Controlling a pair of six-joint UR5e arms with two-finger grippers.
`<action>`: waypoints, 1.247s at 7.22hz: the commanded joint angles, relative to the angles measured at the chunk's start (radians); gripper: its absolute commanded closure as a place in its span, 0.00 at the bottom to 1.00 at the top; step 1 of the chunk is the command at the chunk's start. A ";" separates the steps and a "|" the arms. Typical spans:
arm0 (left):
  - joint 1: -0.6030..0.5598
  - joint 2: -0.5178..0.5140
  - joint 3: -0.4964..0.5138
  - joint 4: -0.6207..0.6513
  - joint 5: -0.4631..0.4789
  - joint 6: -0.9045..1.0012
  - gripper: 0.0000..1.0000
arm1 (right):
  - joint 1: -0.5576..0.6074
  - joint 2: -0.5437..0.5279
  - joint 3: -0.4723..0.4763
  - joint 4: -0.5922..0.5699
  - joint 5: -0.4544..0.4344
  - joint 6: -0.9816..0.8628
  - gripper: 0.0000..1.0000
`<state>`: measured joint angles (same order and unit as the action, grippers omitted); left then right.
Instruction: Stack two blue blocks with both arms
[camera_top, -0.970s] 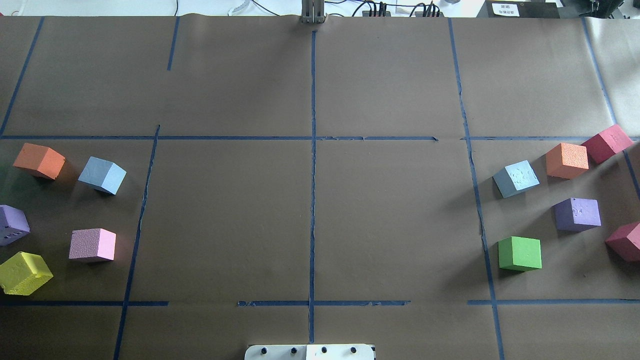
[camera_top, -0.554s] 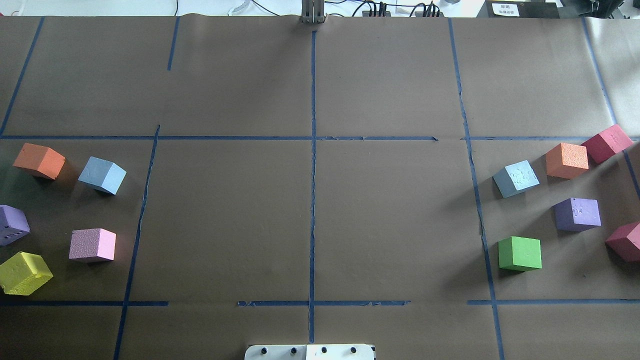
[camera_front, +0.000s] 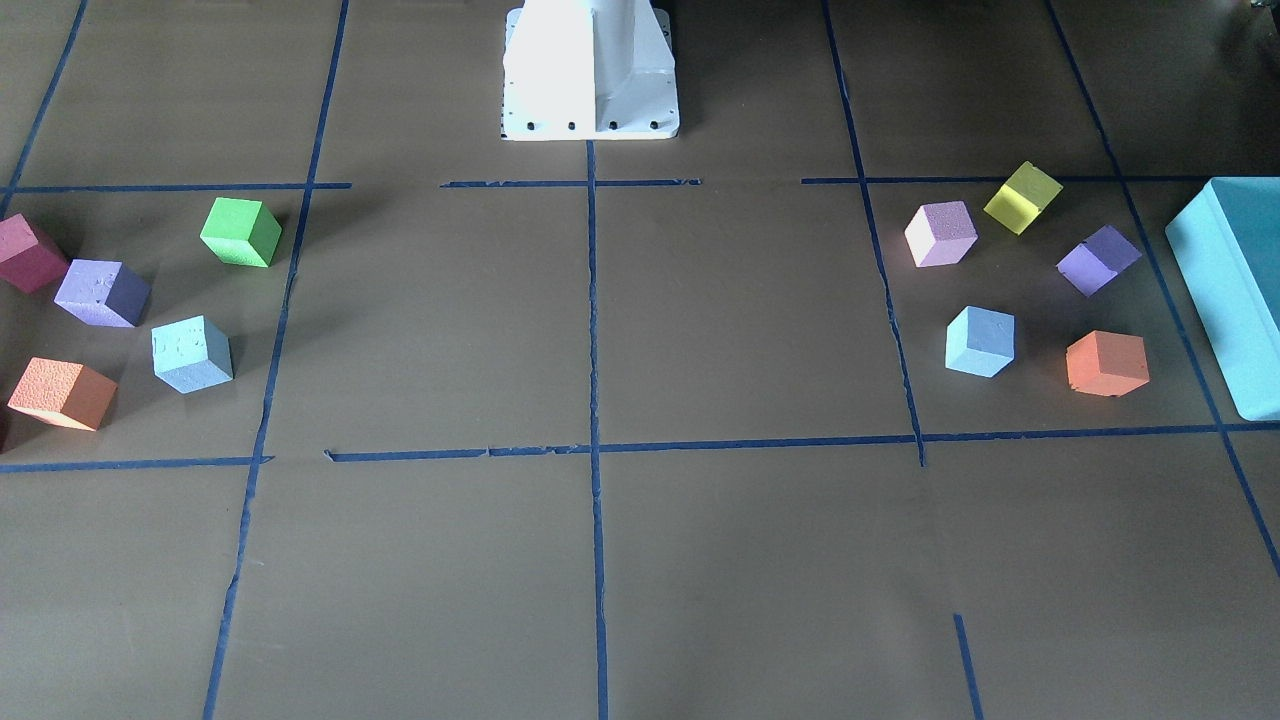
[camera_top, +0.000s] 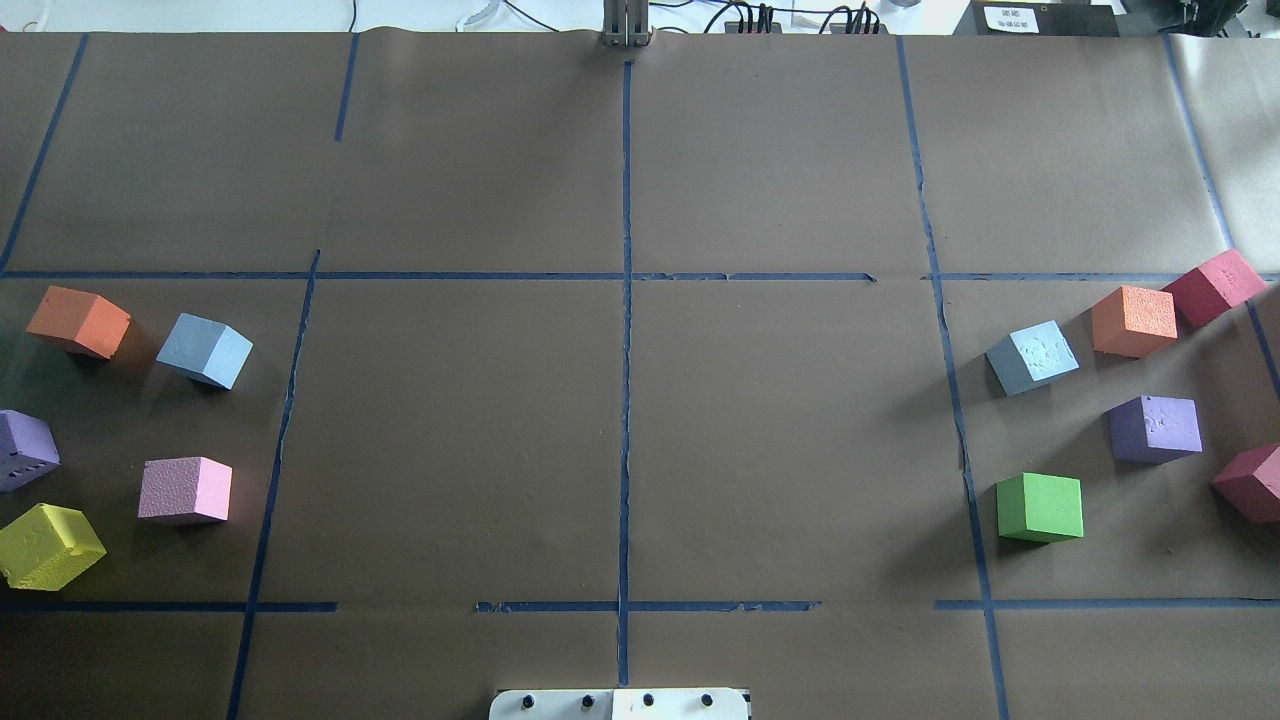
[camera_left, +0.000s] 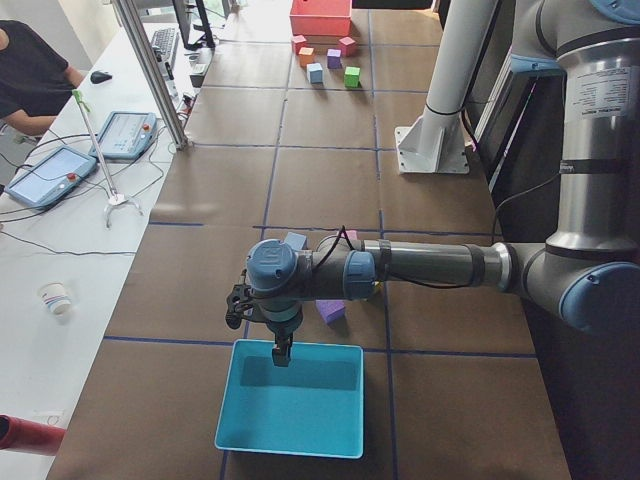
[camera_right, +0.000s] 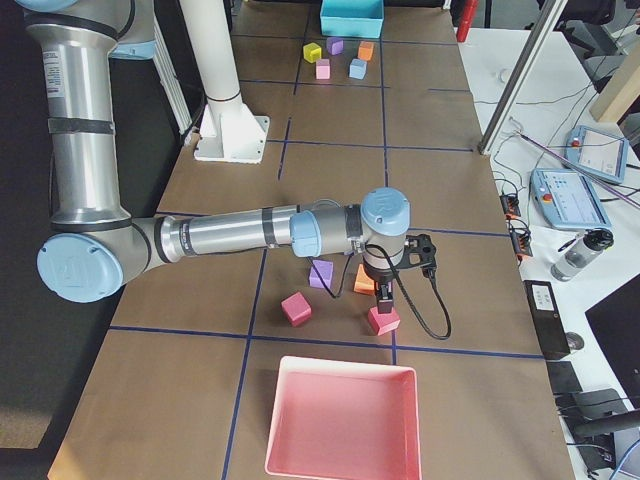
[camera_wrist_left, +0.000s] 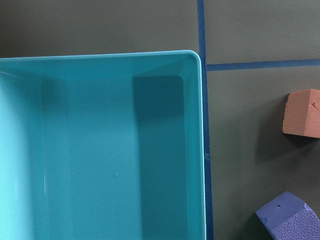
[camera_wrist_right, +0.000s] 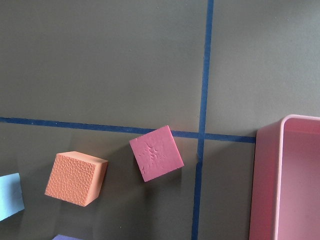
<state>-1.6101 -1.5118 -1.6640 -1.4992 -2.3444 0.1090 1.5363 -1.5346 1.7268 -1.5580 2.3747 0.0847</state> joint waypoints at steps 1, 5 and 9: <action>-0.001 0.002 0.000 0.004 -0.003 0.000 0.00 | -0.107 0.048 0.061 -0.001 -0.003 0.157 0.00; -0.001 0.012 0.003 -0.004 -0.001 0.000 0.00 | -0.313 0.013 0.094 0.130 -0.057 0.273 0.00; -0.001 0.013 0.001 -0.006 -0.001 0.001 0.00 | -0.535 0.016 0.071 0.375 -0.190 0.689 0.00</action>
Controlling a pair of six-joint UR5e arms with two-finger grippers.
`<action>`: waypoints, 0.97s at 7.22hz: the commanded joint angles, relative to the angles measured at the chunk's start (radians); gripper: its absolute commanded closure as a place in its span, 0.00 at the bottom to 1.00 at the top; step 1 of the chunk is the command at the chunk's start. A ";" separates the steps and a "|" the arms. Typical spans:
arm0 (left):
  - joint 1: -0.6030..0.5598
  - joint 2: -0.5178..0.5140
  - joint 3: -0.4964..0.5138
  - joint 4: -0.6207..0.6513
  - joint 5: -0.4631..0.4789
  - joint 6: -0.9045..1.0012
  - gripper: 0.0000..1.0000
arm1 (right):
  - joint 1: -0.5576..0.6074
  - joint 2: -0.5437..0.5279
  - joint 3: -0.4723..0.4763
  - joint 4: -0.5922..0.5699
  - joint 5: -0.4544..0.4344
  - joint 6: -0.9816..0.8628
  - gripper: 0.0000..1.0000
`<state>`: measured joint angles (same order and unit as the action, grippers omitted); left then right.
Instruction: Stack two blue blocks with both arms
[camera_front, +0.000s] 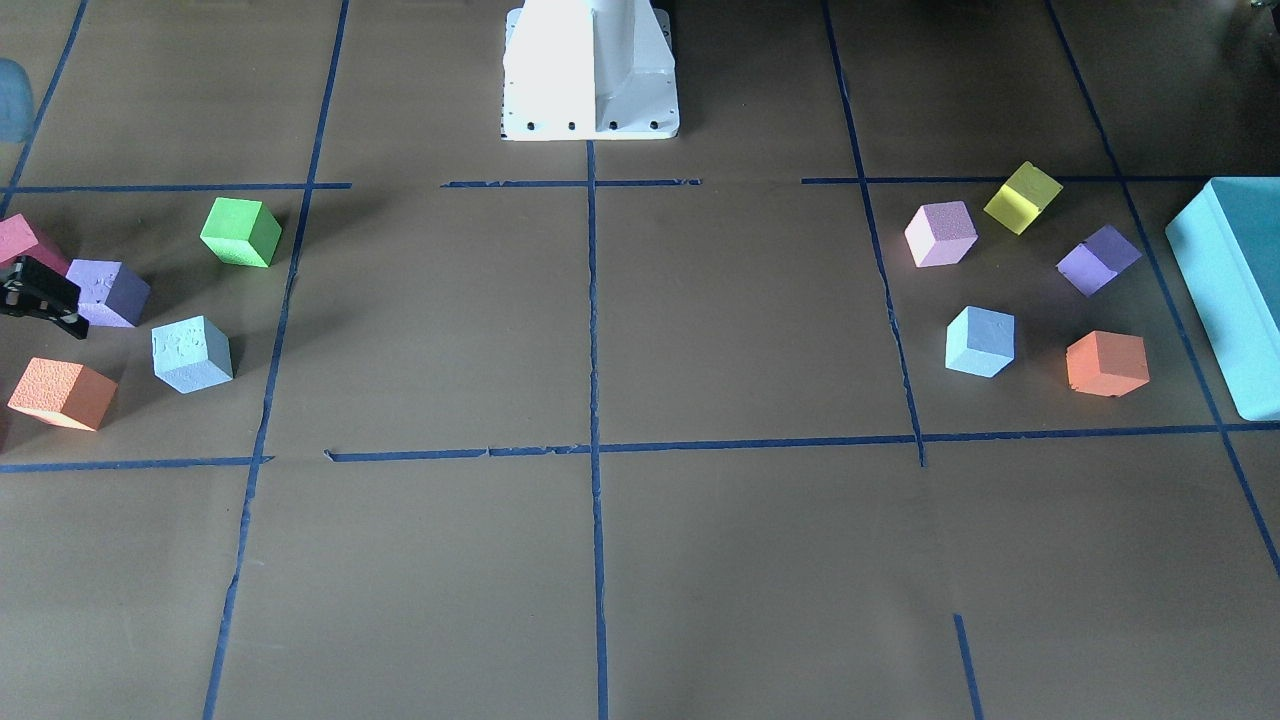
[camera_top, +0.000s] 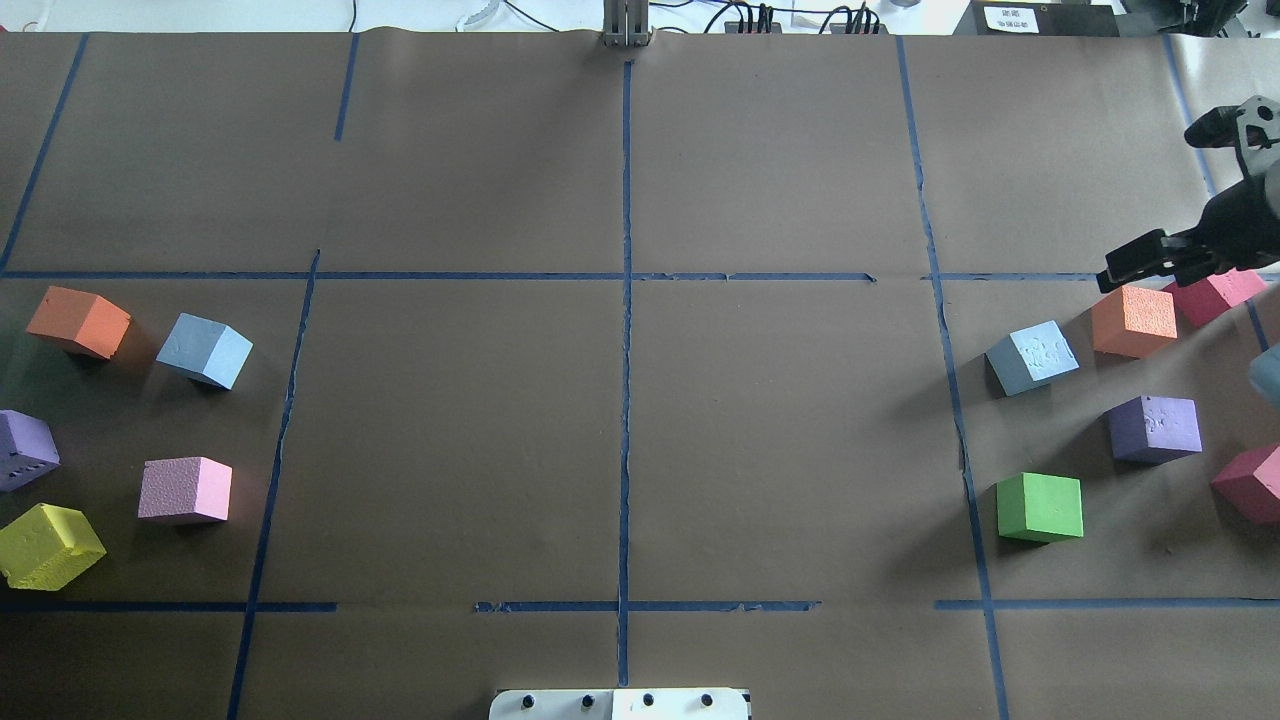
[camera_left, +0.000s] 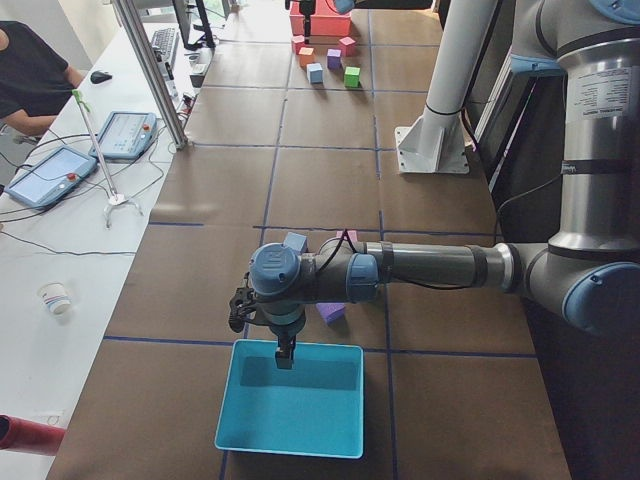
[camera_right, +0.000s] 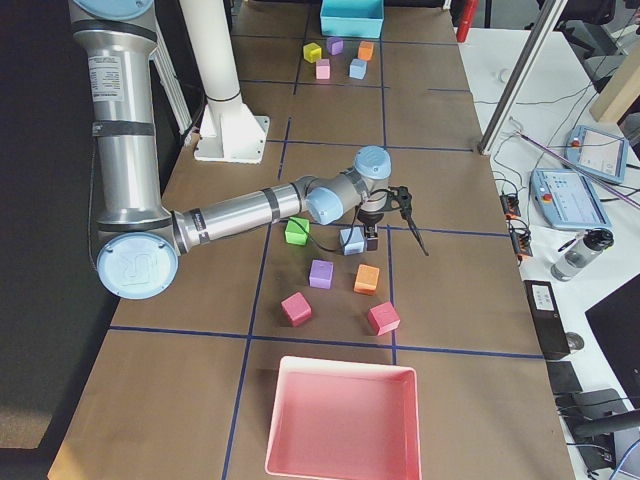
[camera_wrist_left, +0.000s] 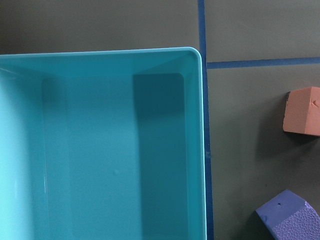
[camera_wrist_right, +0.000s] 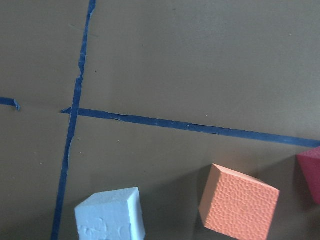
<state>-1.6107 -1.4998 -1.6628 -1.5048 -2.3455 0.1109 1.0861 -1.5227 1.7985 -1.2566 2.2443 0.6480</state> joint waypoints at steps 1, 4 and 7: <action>0.000 0.001 0.000 0.000 0.000 0.001 0.00 | -0.133 0.013 -0.002 0.075 -0.092 0.134 0.00; 0.000 0.001 0.001 0.000 0.000 0.000 0.00 | -0.199 0.016 -0.039 0.075 -0.156 0.117 0.00; 0.000 0.001 -0.003 0.000 -0.002 0.000 0.00 | -0.212 0.022 -0.080 0.075 -0.155 0.088 0.00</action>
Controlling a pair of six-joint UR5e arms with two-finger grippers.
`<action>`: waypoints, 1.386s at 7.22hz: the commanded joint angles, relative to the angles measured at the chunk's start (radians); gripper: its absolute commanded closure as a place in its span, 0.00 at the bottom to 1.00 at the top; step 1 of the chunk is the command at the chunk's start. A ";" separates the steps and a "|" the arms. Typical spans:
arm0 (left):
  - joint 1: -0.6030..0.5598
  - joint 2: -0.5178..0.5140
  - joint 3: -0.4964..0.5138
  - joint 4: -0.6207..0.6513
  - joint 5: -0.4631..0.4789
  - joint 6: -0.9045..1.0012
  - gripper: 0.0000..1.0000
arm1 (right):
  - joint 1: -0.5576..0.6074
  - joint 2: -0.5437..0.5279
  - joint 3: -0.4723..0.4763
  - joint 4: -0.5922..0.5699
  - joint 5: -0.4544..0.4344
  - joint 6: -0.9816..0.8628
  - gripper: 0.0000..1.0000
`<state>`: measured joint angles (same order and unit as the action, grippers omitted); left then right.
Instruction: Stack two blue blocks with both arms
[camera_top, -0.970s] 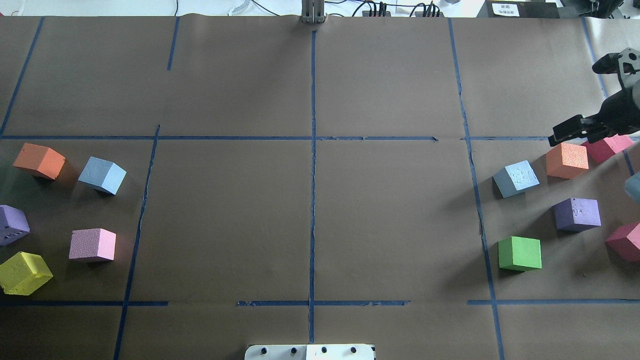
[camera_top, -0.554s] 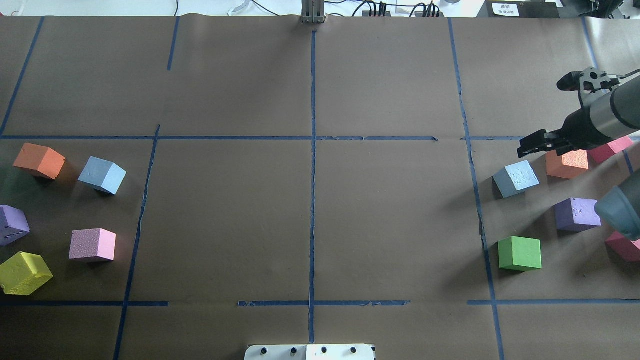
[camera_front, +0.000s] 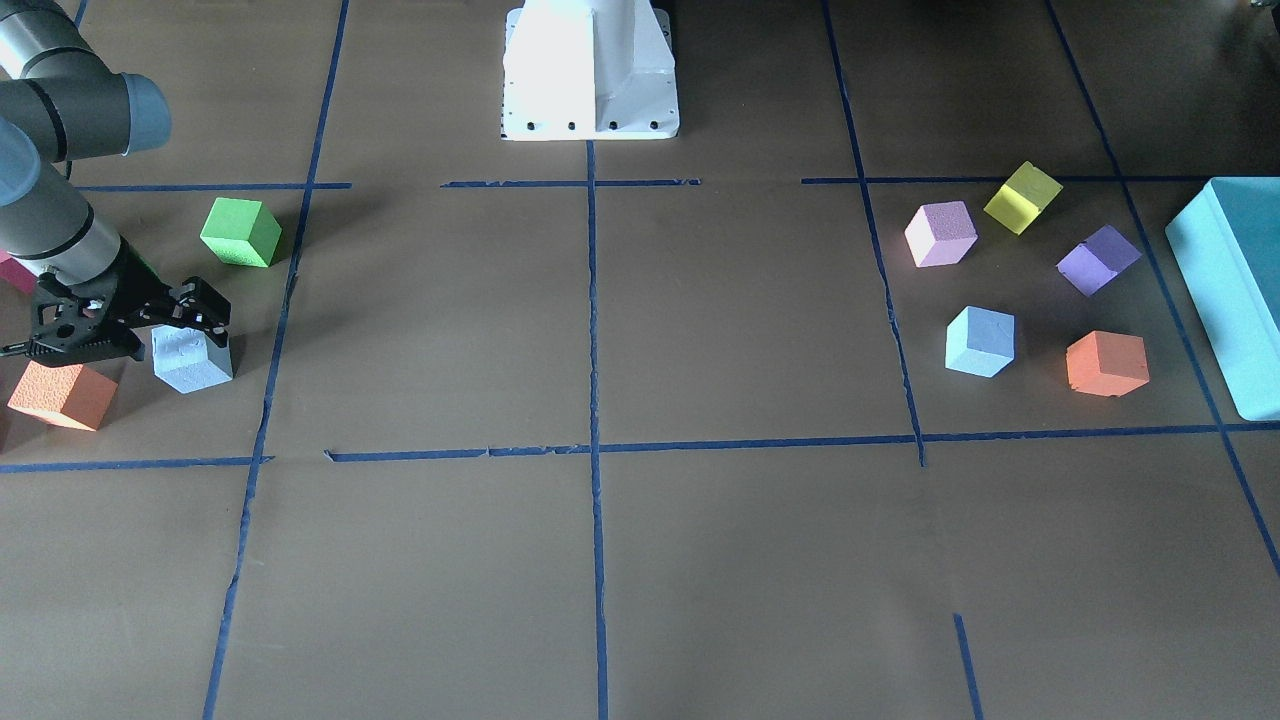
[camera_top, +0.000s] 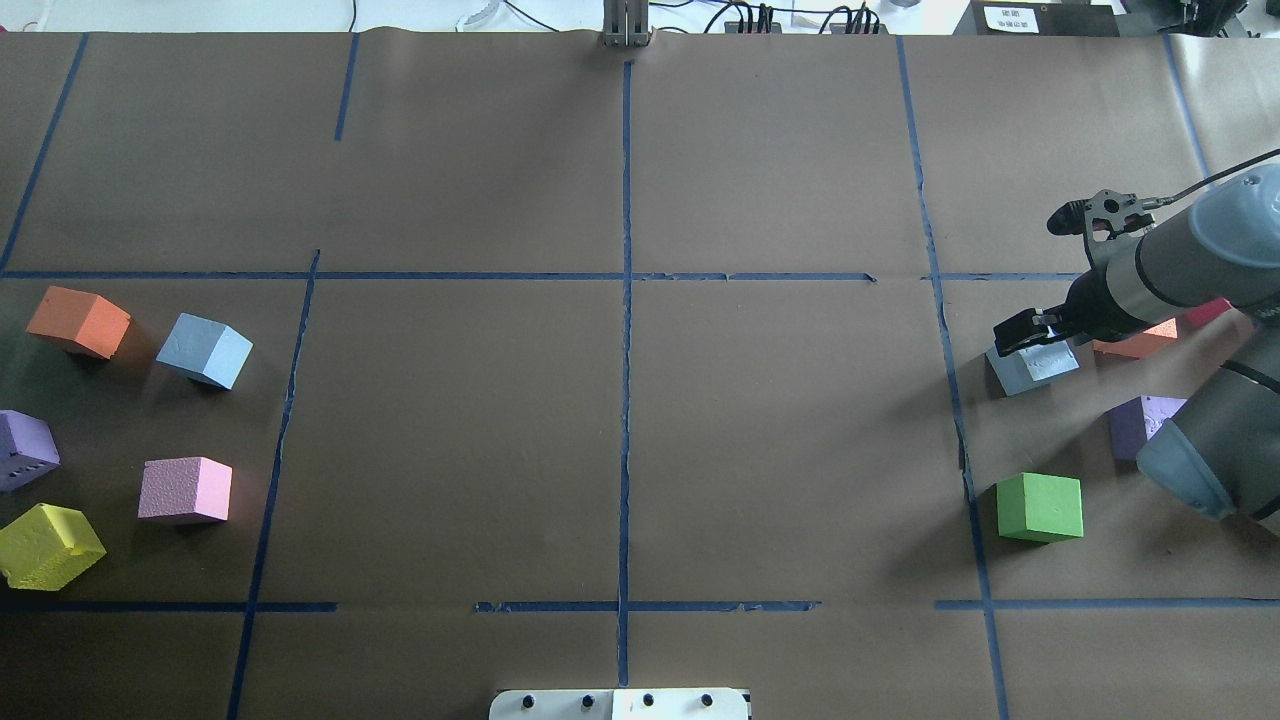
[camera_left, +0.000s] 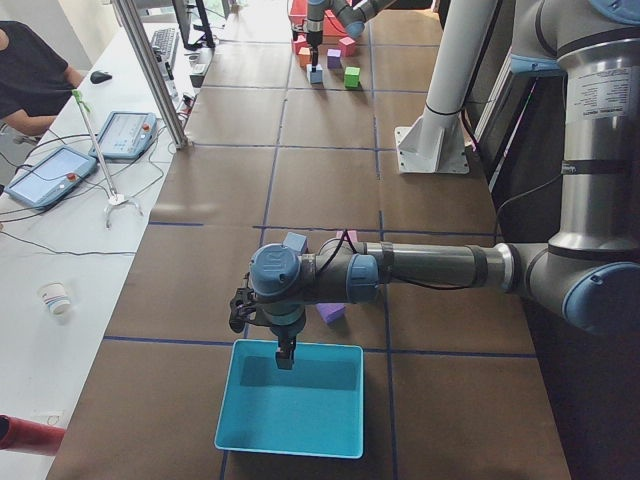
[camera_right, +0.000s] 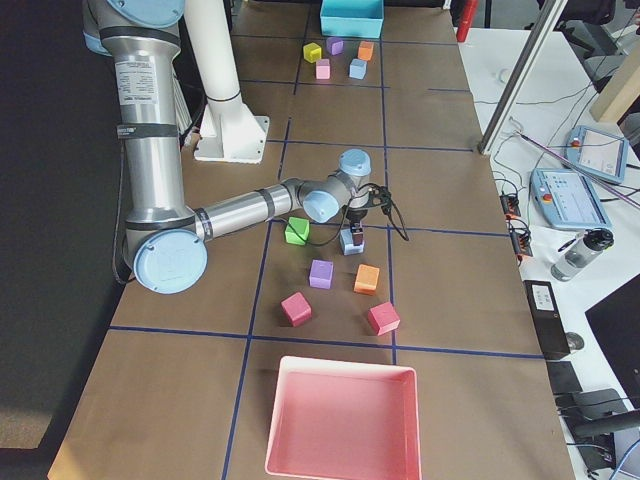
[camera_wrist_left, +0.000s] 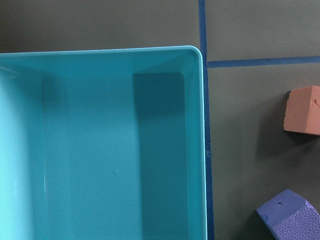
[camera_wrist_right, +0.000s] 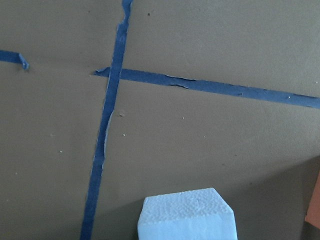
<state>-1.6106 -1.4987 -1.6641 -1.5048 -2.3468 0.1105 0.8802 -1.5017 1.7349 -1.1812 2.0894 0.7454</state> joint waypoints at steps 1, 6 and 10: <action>0.000 0.000 -0.002 0.000 0.000 0.001 0.00 | -0.007 0.003 -0.027 0.000 0.000 -0.017 0.00; -0.002 0.000 -0.006 0.000 -0.002 0.001 0.00 | -0.020 0.003 -0.032 -0.001 -0.002 -0.015 0.59; -0.002 -0.002 -0.016 0.000 -0.002 0.000 0.00 | 0.023 0.046 0.087 -0.102 0.014 -0.006 0.90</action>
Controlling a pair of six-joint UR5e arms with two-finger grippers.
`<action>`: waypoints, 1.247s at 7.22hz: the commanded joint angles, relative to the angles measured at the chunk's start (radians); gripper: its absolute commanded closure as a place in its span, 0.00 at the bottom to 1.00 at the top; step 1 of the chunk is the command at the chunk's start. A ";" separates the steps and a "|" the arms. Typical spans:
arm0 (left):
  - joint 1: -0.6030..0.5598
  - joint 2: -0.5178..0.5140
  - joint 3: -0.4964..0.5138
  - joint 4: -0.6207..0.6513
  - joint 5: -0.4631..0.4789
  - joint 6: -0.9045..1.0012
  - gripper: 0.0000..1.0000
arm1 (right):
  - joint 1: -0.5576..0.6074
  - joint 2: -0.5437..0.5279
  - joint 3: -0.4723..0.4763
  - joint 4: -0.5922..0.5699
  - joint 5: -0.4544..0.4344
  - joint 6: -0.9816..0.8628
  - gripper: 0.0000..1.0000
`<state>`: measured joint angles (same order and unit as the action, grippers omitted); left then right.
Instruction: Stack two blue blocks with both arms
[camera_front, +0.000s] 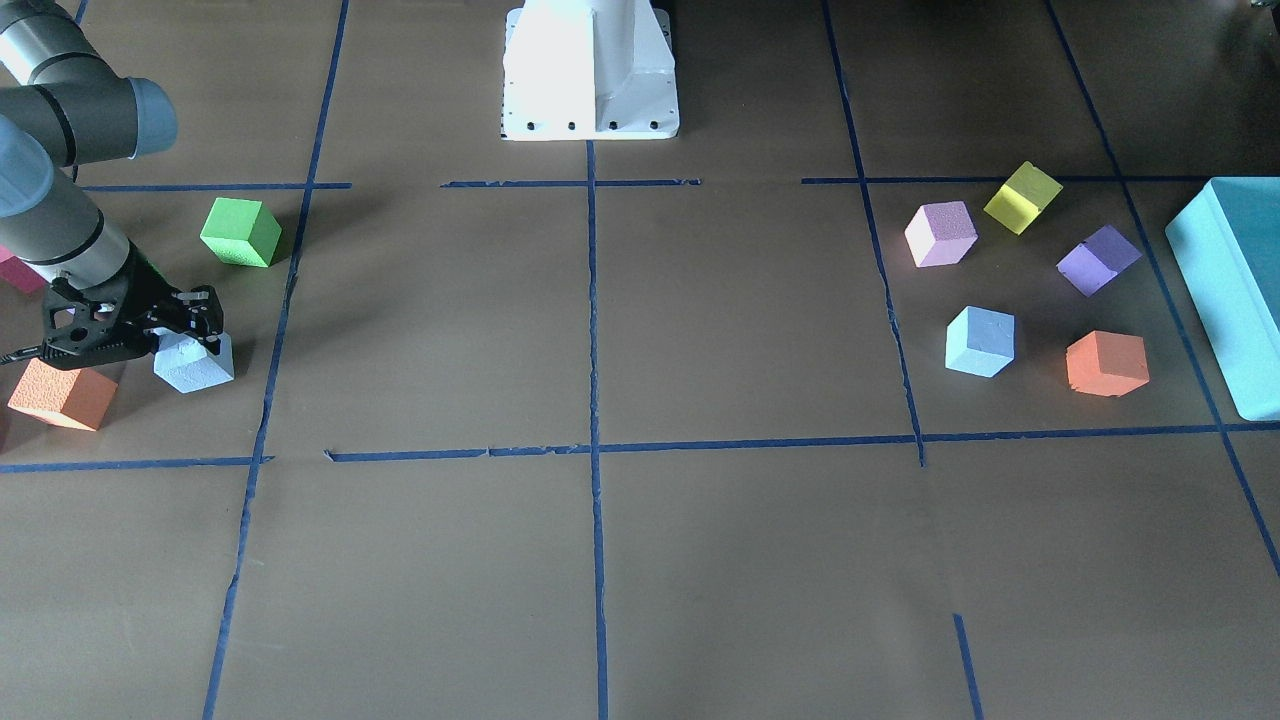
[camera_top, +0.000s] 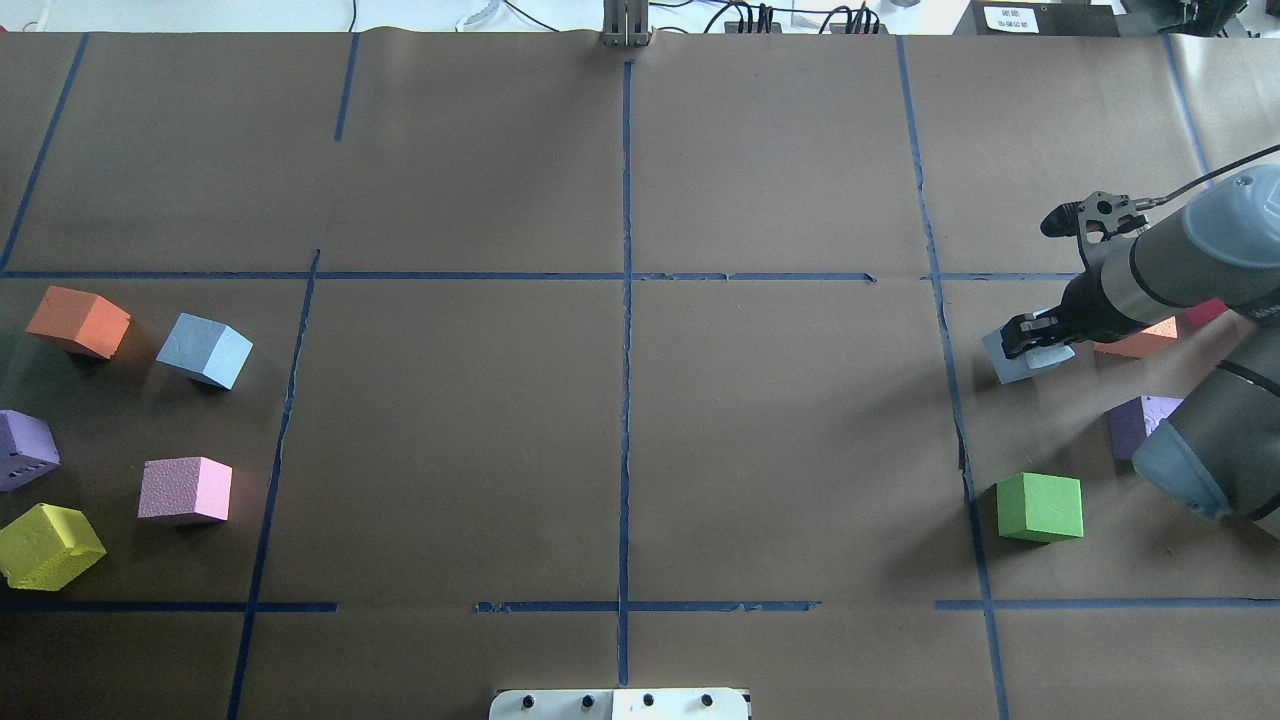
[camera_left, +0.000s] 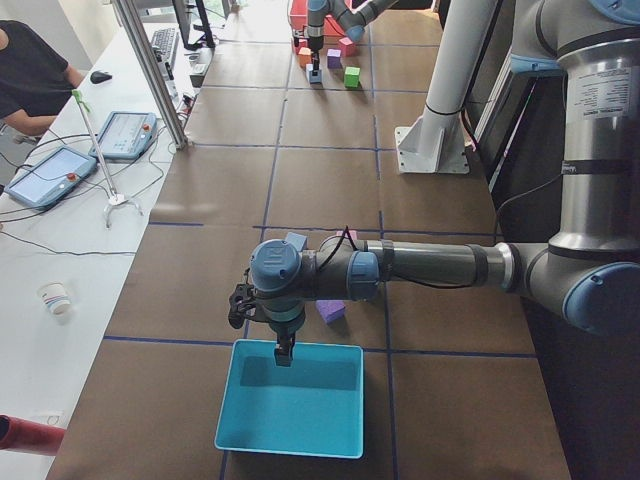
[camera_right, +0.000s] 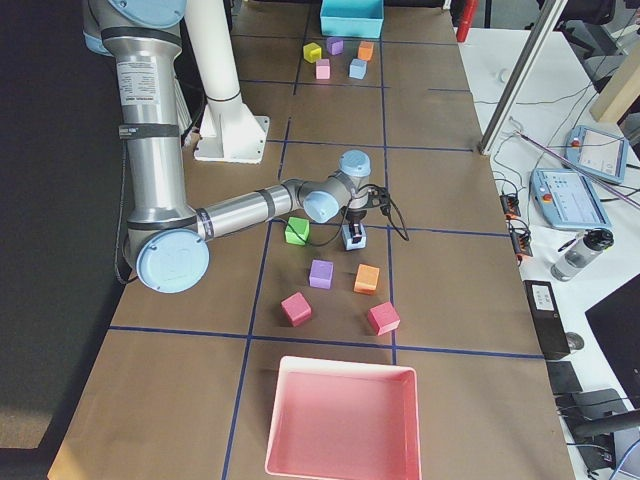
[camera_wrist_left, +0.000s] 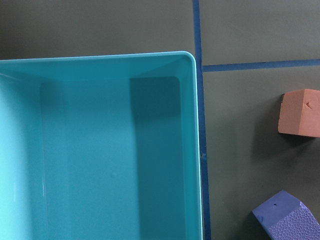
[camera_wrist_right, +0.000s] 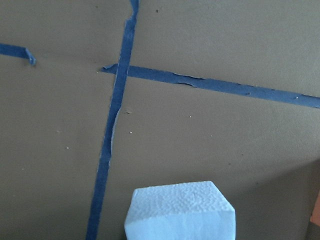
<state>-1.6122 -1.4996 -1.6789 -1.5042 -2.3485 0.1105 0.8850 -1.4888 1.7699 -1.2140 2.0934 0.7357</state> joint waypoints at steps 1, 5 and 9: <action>0.000 -0.001 -0.001 0.001 0.000 0.000 0.00 | 0.022 0.133 0.092 -0.240 0.008 0.005 0.90; 0.002 -0.001 0.001 -0.001 0.001 0.000 0.00 | -0.173 0.503 0.022 -0.526 -0.106 0.265 0.90; 0.000 -0.001 0.013 -0.001 0.002 0.000 0.00 | -0.307 0.918 -0.447 -0.452 -0.193 0.507 0.90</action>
<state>-1.6110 -1.5002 -1.6686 -1.5048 -2.3470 0.1105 0.5981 -0.6650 1.4483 -1.7118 1.9102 1.1945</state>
